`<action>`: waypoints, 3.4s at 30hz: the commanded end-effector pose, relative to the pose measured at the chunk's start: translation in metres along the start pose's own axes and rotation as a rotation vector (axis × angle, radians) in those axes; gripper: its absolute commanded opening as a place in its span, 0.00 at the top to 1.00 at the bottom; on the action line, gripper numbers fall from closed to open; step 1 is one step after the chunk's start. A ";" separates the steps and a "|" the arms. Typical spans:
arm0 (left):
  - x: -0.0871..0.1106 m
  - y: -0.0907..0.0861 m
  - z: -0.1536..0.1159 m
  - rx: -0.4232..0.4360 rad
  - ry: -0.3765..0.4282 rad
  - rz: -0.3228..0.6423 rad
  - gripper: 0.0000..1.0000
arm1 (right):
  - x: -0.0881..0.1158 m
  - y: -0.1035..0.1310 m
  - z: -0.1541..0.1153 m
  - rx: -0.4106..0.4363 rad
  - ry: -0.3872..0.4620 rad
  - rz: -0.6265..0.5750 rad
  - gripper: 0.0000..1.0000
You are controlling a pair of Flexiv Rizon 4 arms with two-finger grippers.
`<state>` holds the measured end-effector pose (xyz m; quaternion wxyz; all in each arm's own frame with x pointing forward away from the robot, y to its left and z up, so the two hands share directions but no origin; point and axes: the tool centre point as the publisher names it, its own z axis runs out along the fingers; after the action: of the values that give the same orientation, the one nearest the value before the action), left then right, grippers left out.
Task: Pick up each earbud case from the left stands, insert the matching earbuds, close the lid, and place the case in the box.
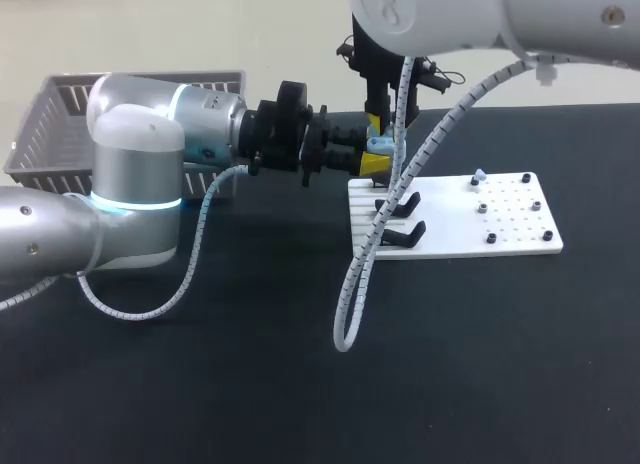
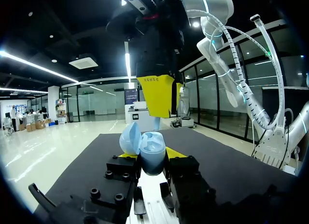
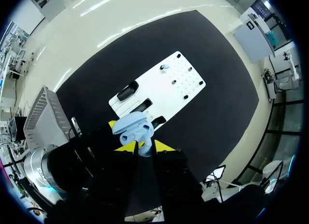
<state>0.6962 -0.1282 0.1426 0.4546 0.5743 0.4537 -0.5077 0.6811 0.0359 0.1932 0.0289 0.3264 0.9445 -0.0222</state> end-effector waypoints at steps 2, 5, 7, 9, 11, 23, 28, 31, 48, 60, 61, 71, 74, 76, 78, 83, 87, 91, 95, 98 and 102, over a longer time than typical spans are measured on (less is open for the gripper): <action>0.001 0.000 0.000 -0.002 -0.003 0.003 1.00 | -0.001 -0.002 0.001 -0.007 -0.002 0.004 1.00; 0.001 0.000 0.000 -0.002 -0.003 0.003 1.00 | -0.002 -0.002 0.002 -0.012 0.002 0.005 1.00; 0.001 0.000 0.000 -0.002 -0.003 0.003 1.00 | -0.003 -0.002 0.002 -0.021 0.001 0.007 1.00; 0.001 0.000 0.000 -0.002 -0.003 0.003 1.00 | -0.003 -0.003 0.003 -0.022 0.002 0.009 1.00; 0.001 0.000 0.000 -0.002 -0.003 0.003 1.00 | -0.004 -0.003 0.003 -0.022 0.003 0.010 1.00; 0.001 0.000 0.000 -0.002 -0.003 0.003 1.00 | -0.005 0.000 0.006 -0.022 0.004 0.007 1.00; 0.001 0.000 0.000 -0.002 -0.003 0.003 1.00 | -0.007 0.001 0.008 -0.021 0.004 0.006 1.00; 0.001 0.000 0.000 -0.002 -0.003 0.003 1.00 | -0.007 0.002 0.009 -0.020 -0.002 0.004 1.00; 0.001 0.000 0.000 -0.002 -0.003 0.003 1.00 | -0.014 -0.001 0.016 -0.025 0.000 0.019 1.00; 0.001 0.000 0.000 -0.002 -0.003 0.003 1.00 | -0.005 -0.011 0.003 -0.126 0.012 -0.021 0.00; 0.001 0.000 0.000 -0.002 -0.003 0.003 1.00 | 0.001 -0.014 -0.003 -0.147 0.008 -0.046 0.00; 0.001 0.000 0.000 -0.002 -0.003 0.003 1.00 | 0.006 -0.054 -0.034 -0.353 -0.206 -0.290 0.00; 0.001 0.000 0.000 -0.002 -0.003 0.003 1.00 | -0.004 -0.069 -0.036 -0.399 -0.264 -0.290 0.00; 0.001 0.000 0.000 -0.002 -0.003 0.003 1.00 | -0.009 -0.078 -0.038 -0.421 -0.299 -0.277 0.00; 0.001 0.000 0.000 -0.002 -0.003 0.003 1.00 | -0.019 -0.084 -0.040 -0.445 -0.326 -0.269 0.00; 0.001 0.000 0.000 -0.002 -0.003 0.003 1.00 | -0.040 -0.096 -0.039 -0.473 -0.336 -0.250 0.00; 0.001 0.000 0.000 -0.002 -0.003 0.003 1.00 | -0.058 -0.100 -0.032 -0.481 -0.293 -0.245 0.00; 0.001 0.000 0.000 -0.002 -0.003 0.003 1.00 | -0.076 -0.101 -0.021 -0.464 -0.266 -0.256 0.00; 0.001 0.000 0.000 -0.002 -0.003 0.003 1.00 | -0.089 -0.096 -0.004 -0.389 -0.268 -0.301 0.04; 0.001 0.000 0.000 -0.002 -0.003 0.003 1.00 | -0.095 -0.093 0.007 -0.371 -0.240 -0.331 0.04; 0.001 0.000 0.000 -0.002 -0.003 0.003 1.00 | -0.103 -0.091 0.023 -0.348 -0.225 -0.360 0.19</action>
<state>0.6964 -0.1280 0.1426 0.4545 0.5743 0.4535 -0.5079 0.6931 -0.1051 0.1859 0.1972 0.1410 0.9647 0.1029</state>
